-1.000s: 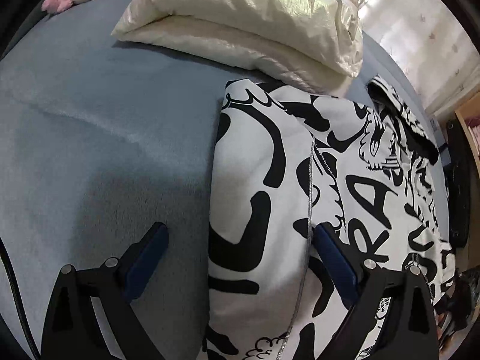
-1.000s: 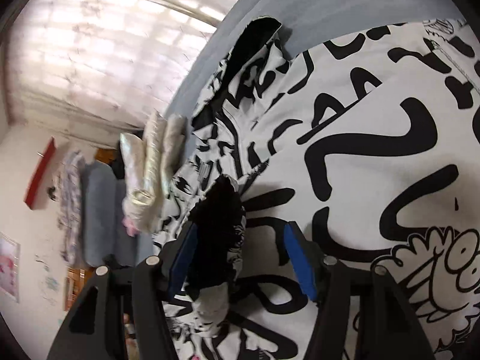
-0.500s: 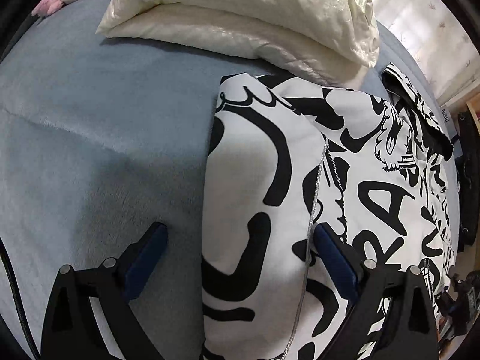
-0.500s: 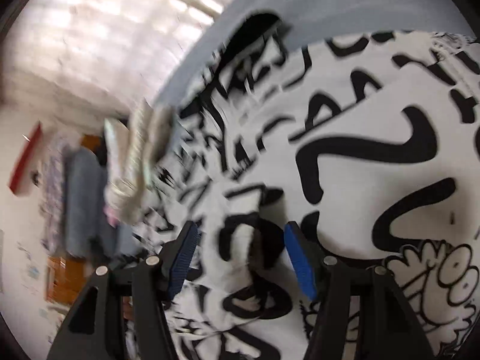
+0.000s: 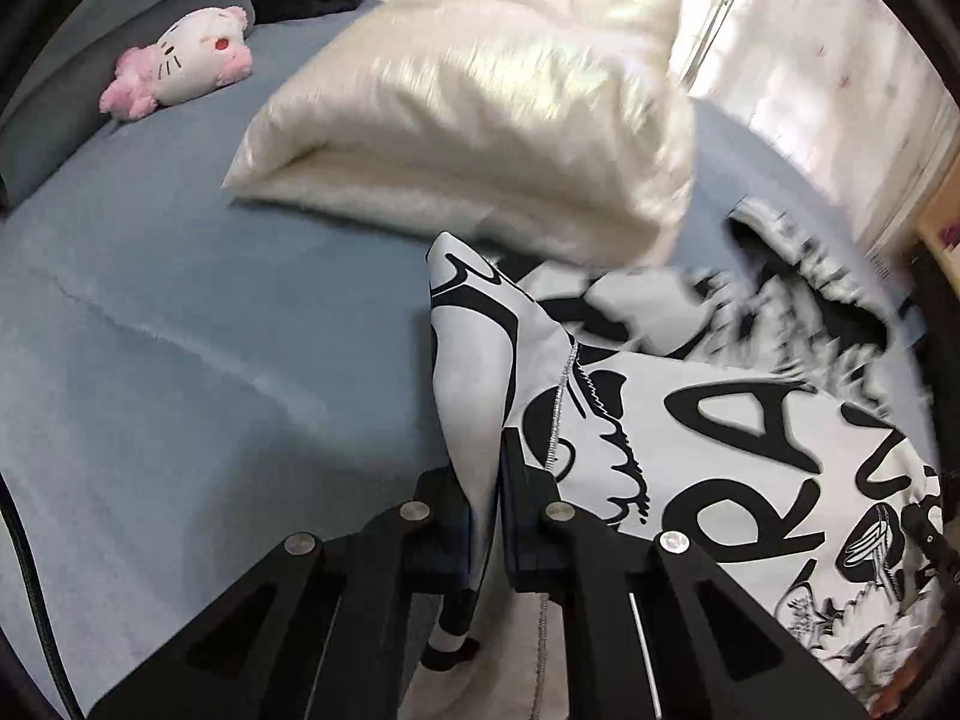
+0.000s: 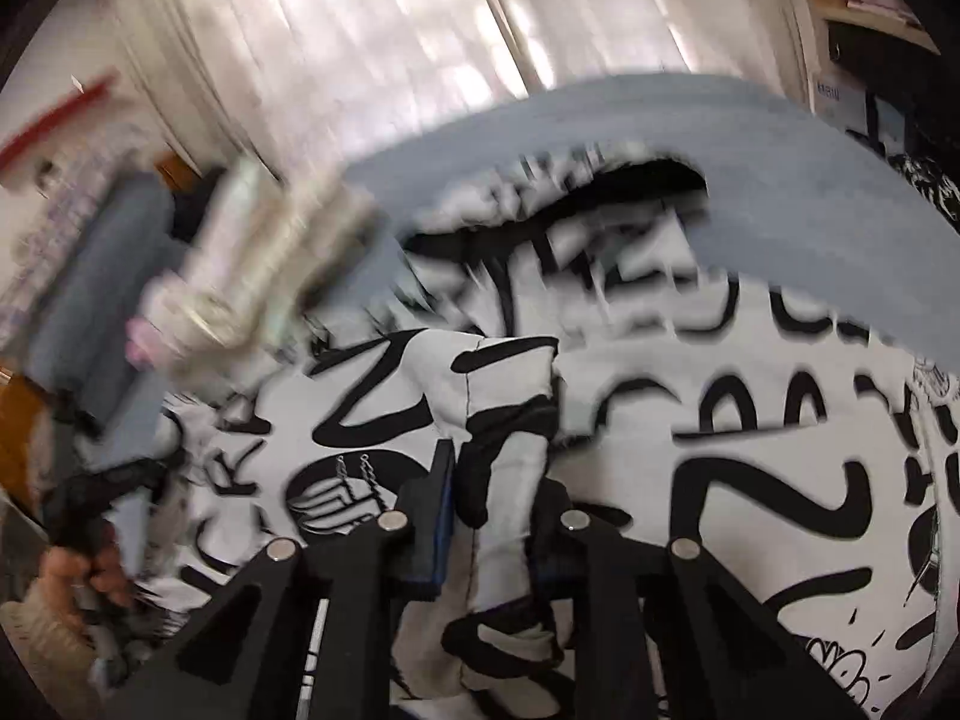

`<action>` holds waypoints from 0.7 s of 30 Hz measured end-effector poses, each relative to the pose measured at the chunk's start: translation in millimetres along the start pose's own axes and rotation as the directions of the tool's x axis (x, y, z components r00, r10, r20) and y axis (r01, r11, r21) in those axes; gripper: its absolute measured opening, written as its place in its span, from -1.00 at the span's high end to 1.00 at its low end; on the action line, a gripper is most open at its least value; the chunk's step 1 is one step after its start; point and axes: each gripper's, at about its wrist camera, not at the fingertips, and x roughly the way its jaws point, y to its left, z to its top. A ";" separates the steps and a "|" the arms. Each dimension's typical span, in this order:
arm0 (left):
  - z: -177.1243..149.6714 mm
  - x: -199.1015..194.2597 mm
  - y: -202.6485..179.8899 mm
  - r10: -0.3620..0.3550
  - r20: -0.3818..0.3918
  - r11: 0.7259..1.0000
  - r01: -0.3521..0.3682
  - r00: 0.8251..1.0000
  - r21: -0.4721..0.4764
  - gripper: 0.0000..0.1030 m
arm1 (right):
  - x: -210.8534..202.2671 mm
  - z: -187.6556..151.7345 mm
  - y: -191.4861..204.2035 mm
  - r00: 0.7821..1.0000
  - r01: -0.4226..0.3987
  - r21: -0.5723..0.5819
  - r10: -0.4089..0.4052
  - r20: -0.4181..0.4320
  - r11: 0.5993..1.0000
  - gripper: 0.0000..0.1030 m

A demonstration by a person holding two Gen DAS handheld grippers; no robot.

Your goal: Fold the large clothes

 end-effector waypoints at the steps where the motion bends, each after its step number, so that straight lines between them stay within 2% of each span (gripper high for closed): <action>1: -2.9 5.7 -1.6 0.013 0.000 1.000 -0.013 1.000 0.017 0.82 | 11.2 -4.1 -2.5 0.999 0.029 0.001 -0.029 -0.044 1.000 0.66; 2: -5.2 10.3 -5.4 0.026 -0.001 0.999 -0.026 1.000 0.036 0.78 | 28.4 -12.7 -6.7 0.991 0.067 -0.001 -0.066 -0.114 0.998 0.58; 3: -5.9 11.1 -7.0 0.039 0.001 0.998 -0.039 0.999 0.048 0.71 | 32.4 -17.0 -10.8 0.989 0.067 0.012 -0.065 -0.130 0.998 0.51; 4: -5.4 9.1 -7.5 0.041 0.000 0.998 -0.041 0.999 0.047 0.57 | 28.2 -17.8 -14.2 0.992 0.059 0.040 -0.054 -0.116 0.997 0.44; 5: -4.2 5.3 -8.0 0.035 -0.009 0.998 -0.034 0.999 0.043 0.47 | 23.5 -17.3 -17.5 0.991 0.069 0.069 -0.061 -0.118 0.995 0.23; 6: -3.1 1.2 -8.5 0.024 -0.024 0.999 -0.023 0.999 0.045 0.21 | 16.8 -16.1 -22.2 0.990 0.089 0.101 -0.076 -0.122 0.991 0.13; 7: -2.9 -3.0 -9.5 0.016 -0.034 0.999 -0.015 0.999 0.048 -0.03 | 11.4 -15.9 -24.6 0.990 0.097 0.113 -0.084 -0.115 0.989 0.12; 8: -5.6 -14.5 -5.0 0.003 -0.031 0.999 -0.001 1.000 0.052 -0.06 | -0.2 -17.0 -26.3 0.991 0.109 0.118 -0.099 -0.091 0.987 0.12; 11: -13.5 -46.5 -2.1 -0.055 0.027 0.996 0.054 0.998 0.067 -0.06 | -29.0 -21.4 -17.7 0.989 0.148 0.077 -0.148 -0.009 0.986 0.12; 14: -27.1 -69.3 -14.8 -0.106 0.054 0.990 0.101 0.993 0.096 -0.04 | -47.1 -28.9 11.9 0.992 0.114 -0.005 -0.114 0.047 0.993 0.12; 16: -42.0 -71.6 -29.4 -0.110 0.033 0.987 0.105 0.993 0.123 0.38 | -45.5 -32.6 36.1 0.998 0.051 -0.044 -0.049 0.029 0.998 0.12; 19: -70.2 -60.5 -51.0 -0.101 -0.025 0.982 0.104 0.995 0.158 0.44 | -26.6 -44.0 72.7 1.000 0.008 -0.116 -0.010 -0.020 0.993 0.12; 21: -89.3 -50.9 -58.8 -0.041 -0.035 0.978 0.047 0.999 0.201 0.44 | -10.6 -54.7 86.8 0.998 0.016 -0.172 -0.027 -0.060 0.985 0.12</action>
